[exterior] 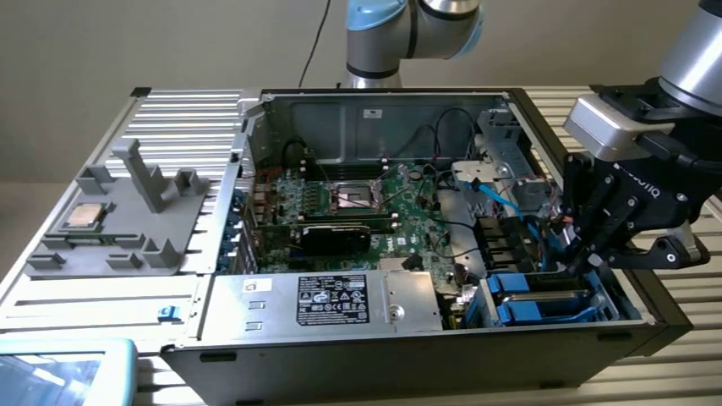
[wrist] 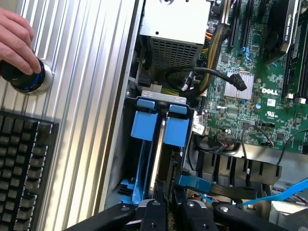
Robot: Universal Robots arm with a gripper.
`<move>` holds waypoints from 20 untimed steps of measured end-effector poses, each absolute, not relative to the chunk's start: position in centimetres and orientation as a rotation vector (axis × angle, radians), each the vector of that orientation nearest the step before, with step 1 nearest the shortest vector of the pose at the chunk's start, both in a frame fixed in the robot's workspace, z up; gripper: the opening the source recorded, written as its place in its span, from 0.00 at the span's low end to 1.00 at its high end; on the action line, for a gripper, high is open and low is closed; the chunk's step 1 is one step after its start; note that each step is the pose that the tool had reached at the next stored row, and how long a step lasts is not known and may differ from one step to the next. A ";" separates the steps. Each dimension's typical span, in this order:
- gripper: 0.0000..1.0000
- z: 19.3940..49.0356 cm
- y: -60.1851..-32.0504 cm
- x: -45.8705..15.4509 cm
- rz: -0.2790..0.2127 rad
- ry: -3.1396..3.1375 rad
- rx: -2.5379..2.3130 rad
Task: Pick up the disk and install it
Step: 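Insert the first disk wire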
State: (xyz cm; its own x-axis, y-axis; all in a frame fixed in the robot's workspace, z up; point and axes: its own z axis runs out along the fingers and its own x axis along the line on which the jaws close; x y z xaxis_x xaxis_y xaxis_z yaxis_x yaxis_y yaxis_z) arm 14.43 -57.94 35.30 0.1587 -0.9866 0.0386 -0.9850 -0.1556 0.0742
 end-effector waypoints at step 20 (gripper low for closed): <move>0.16 35.3 -57.8 14.4 -0.024 -1.984 2.325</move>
